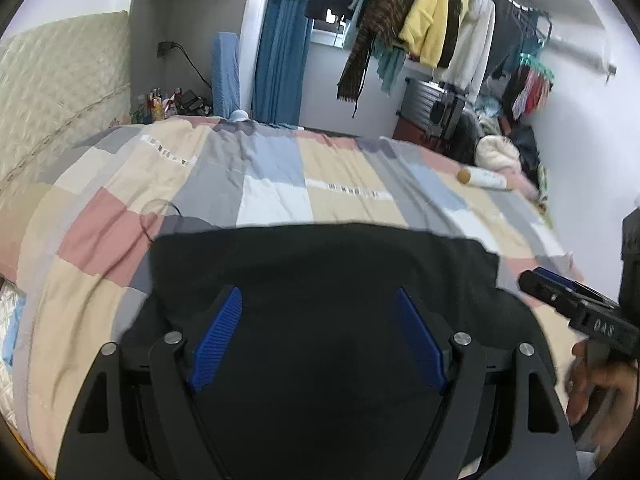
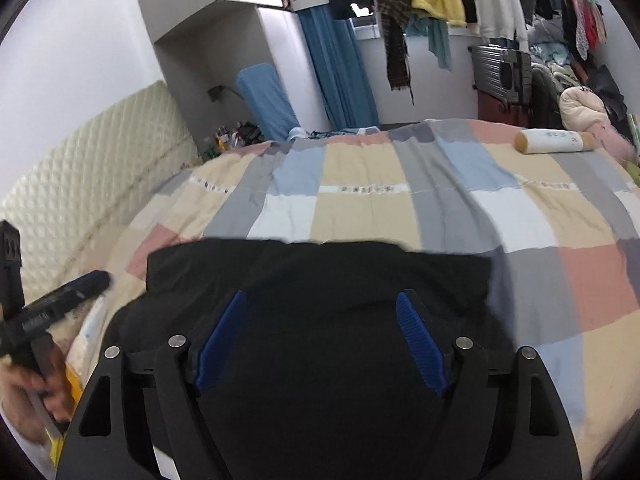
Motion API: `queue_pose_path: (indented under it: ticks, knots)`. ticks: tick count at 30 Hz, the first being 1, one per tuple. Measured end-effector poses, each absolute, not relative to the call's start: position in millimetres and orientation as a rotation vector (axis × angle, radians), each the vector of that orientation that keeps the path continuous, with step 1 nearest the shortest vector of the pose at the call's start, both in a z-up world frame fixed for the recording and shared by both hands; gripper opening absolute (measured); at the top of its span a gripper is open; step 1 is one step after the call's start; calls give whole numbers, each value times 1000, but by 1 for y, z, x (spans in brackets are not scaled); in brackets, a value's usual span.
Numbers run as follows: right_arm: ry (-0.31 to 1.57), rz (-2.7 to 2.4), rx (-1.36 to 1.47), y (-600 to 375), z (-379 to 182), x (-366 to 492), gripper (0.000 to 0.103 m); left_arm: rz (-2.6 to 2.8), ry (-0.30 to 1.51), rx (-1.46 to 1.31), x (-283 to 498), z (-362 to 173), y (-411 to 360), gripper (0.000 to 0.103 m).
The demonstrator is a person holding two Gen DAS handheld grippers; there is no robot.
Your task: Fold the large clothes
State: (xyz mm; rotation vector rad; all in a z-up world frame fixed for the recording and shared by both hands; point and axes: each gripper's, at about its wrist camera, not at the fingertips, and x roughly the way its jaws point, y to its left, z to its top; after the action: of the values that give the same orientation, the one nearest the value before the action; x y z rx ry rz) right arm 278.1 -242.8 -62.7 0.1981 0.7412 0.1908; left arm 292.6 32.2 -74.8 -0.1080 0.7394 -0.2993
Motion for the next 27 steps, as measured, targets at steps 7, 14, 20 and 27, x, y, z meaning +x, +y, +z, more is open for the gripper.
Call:
queue_pose_path:
  ticks: [7, 14, 20, 27]
  knots:
    - [772, 139, 131, -218, -122, 305, 88, -240, 798, -50, 326, -131, 20, 79]
    - [746, 103, 109, -211, -139, 336, 103, -211, 789, -53, 358, -144, 14, 79]
    - [772, 87, 87, -207, -151, 375, 103, -168, 788, -26, 384, -154, 10, 79]
    - [773, 84, 52, -204, -160, 393, 103, -117, 787, -2, 397, -164, 16, 80]
